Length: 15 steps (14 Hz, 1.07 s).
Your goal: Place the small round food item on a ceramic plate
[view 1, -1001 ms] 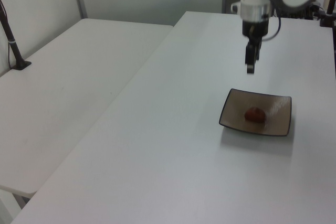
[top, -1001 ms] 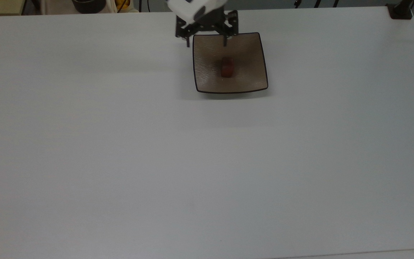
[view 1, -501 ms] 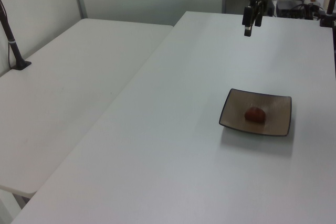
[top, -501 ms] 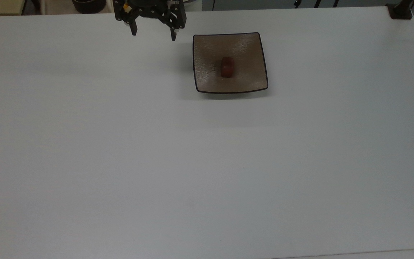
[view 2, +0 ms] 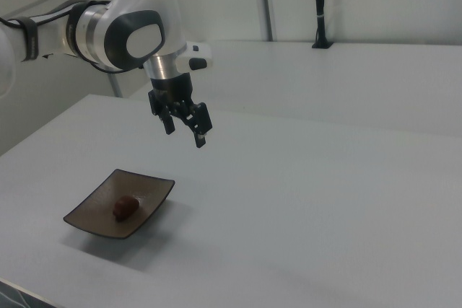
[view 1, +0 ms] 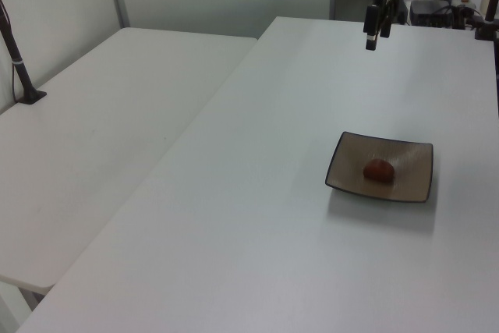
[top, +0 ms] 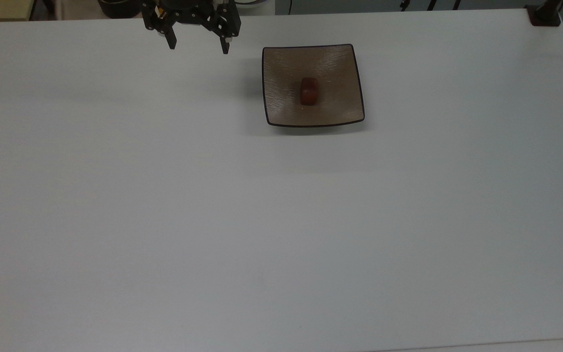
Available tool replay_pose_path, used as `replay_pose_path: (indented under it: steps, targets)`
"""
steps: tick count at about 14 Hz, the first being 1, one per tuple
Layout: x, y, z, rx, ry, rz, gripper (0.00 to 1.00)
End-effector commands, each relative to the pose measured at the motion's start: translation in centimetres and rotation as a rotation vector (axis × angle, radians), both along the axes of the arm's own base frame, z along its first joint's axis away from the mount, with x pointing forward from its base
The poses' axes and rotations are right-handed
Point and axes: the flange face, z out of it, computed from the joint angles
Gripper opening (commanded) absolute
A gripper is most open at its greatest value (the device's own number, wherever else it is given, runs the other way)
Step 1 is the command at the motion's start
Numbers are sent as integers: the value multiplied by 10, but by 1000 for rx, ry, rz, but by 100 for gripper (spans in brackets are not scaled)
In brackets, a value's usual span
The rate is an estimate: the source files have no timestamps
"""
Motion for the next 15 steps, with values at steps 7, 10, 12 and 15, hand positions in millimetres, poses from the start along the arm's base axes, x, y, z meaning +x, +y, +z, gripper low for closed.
replay_pose_path:
  steps: [7,10,12,15]
  targets:
    - [3,11,-13,9,34,58,100]
    - [2,17,-16,-11,41,72,100]
    - [2,17,-16,-14,41,73,100]
    - [-2,23,-10,-62,34,82,100]
